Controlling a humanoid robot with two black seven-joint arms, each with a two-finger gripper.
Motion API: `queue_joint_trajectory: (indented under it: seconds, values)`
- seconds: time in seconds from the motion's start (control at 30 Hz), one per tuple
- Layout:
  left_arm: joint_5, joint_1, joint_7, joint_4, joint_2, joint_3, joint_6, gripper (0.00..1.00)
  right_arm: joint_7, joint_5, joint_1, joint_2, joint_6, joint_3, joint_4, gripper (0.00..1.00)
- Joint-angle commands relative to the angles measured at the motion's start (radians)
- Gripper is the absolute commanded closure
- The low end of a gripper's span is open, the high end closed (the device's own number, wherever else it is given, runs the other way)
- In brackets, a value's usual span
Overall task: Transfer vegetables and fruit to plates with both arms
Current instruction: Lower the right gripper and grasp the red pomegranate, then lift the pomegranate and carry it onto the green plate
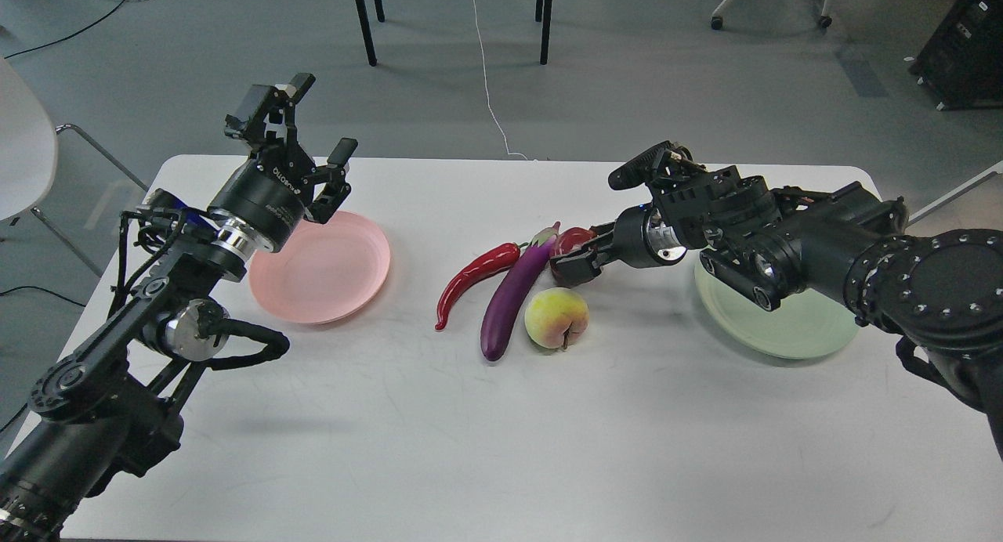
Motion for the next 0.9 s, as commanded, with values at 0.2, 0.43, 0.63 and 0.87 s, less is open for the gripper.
queue_joint_trajectory:
  seconds: [0.2, 0.43, 0.63, 0.87]
  values:
    - [0.0, 0.005, 0.0, -0.007, 0.007, 0.0, 0.0, 0.02, 0.0, 0.0, -0.03, 0.005, -0.033, -0.025, -0.044, 0.07]
    - [0.0, 0.008, 0.0, -0.006, 0.007, -0.005, 0.0, 0.02, 0.0, 0.001, -0.035, 0.005, -0.034, -0.059, -0.049, 0.28]
    - [0.0, 0.008, -0.001, -0.006, 0.007, -0.009, -0.001, 0.02, 0.0, 0.001, -0.031, 0.005, -0.045, -0.061, -0.047, 0.61]
    - [0.0, 0.007, 0.0, -0.007, 0.009, -0.009, -0.001, 0.02, 0.0, 0.001, -0.017, 0.005, -0.047, -0.061, -0.038, 0.61]
